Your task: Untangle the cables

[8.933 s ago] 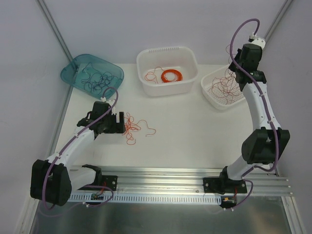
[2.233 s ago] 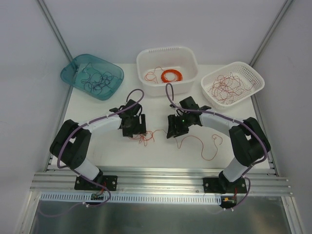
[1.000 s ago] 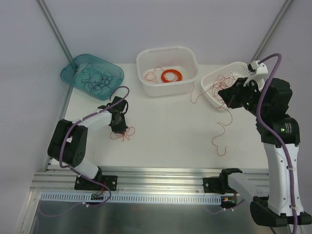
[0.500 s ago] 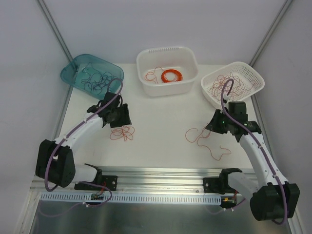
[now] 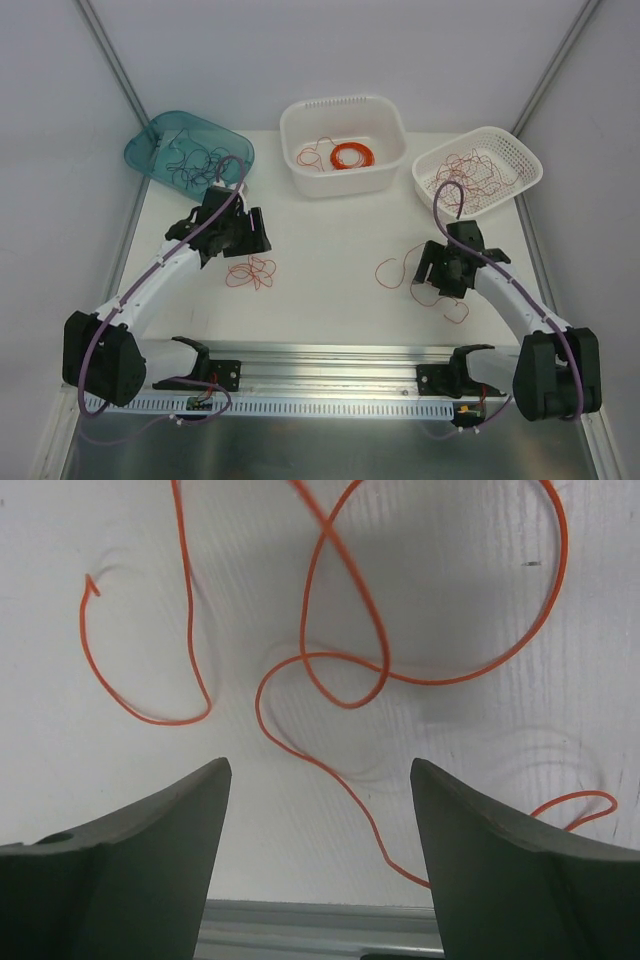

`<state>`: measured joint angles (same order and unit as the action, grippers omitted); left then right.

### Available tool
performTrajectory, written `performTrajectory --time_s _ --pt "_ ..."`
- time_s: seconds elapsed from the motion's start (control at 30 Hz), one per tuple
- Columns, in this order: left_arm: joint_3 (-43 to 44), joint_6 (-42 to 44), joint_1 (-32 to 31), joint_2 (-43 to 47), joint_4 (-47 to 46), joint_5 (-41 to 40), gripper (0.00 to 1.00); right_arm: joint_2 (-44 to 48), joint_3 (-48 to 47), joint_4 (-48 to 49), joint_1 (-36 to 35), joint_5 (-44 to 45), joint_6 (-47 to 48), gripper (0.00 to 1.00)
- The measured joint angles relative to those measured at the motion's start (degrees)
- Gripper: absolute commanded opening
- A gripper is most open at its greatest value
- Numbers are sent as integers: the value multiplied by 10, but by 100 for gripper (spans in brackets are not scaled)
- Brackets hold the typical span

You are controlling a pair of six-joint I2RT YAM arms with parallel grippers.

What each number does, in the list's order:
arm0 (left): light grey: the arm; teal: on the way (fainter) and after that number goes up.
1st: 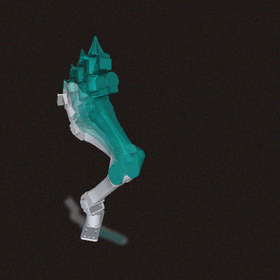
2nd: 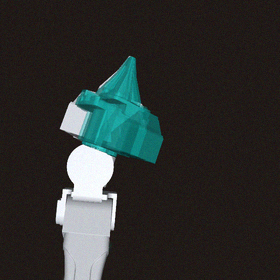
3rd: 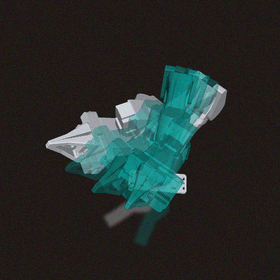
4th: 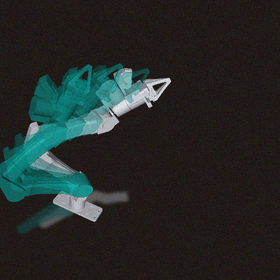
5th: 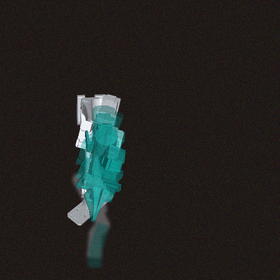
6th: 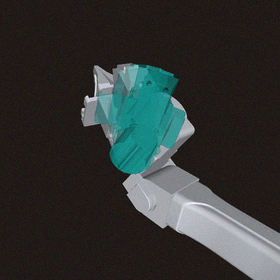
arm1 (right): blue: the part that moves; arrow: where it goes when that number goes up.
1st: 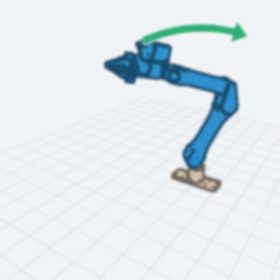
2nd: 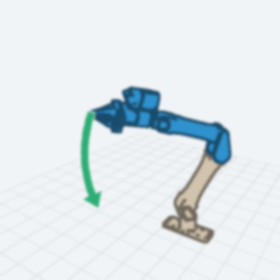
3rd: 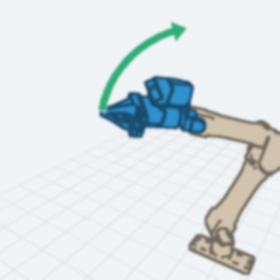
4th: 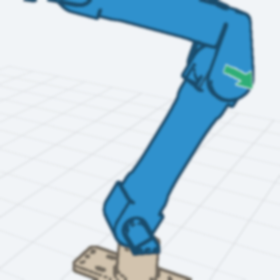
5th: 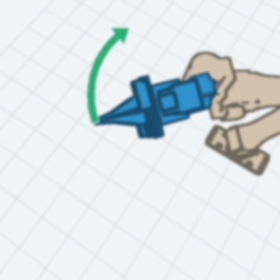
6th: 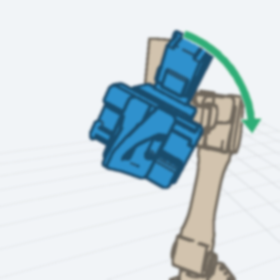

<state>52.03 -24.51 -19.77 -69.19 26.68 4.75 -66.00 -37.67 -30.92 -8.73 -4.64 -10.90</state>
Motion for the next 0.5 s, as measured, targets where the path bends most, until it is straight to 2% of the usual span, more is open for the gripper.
performTrajectory --time_s 0.17,0.4,0.5 --pt "-4 0 0 7 0 11 60 -32 0 16 -27 53 -33 76" --pt "-17 0 0 31 2 11 60 -90 0 53 -76 83 -52 76" --pt "-27 0 0 38 2 12 60 -110 -10 55 -101 103 -55 72"
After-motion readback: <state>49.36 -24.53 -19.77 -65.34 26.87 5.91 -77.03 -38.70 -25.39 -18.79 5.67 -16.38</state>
